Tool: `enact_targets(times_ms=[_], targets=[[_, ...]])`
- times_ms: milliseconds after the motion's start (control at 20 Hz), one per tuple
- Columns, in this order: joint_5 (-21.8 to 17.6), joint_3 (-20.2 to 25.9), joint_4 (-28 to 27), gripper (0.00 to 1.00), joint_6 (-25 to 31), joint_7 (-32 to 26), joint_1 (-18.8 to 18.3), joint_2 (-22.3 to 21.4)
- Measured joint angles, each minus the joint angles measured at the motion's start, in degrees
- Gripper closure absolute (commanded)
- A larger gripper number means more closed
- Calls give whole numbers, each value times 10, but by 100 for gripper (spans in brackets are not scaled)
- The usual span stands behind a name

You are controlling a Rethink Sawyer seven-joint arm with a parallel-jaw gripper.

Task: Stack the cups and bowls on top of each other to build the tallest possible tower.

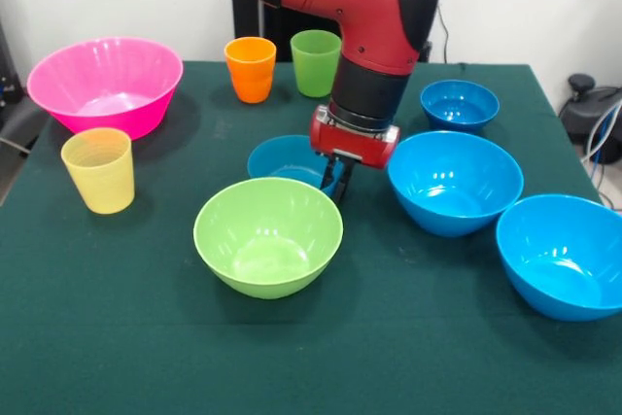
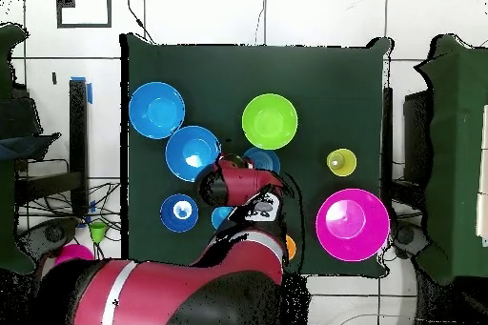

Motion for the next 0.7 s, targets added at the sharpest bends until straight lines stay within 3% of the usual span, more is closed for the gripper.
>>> enact_targets(times_ms=[450, 700], targets=[[0, 1, -17, 100, 7, 0, -3, 4], [0, 15, -39, 100, 48, 0, -22, 3]])
